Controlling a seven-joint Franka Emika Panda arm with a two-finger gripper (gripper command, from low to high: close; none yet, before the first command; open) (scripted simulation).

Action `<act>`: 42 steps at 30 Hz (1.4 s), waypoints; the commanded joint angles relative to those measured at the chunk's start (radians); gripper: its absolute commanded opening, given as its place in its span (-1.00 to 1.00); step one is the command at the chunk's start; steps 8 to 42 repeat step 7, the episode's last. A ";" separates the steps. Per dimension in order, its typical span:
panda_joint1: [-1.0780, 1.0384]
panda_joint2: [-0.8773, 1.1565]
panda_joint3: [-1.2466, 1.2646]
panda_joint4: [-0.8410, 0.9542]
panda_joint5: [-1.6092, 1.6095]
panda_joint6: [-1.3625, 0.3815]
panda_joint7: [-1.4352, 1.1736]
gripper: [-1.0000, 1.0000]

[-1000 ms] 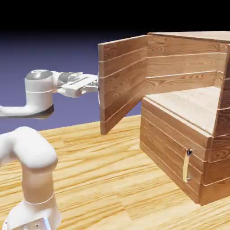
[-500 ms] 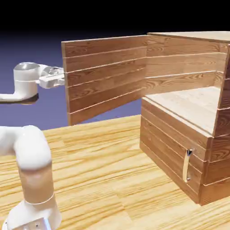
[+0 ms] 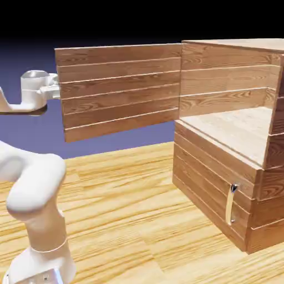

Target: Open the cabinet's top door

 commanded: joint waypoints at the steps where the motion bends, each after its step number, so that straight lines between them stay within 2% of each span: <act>1: -0.031 -0.006 0.016 0.036 0.005 -0.022 -0.008 -1.00; 7: -0.213 -0.062 0.087 0.253 0.029 -0.149 -0.070 -1.00; 42: -0.213 -0.062 0.087 0.253 0.029 -0.149 -0.070 -1.00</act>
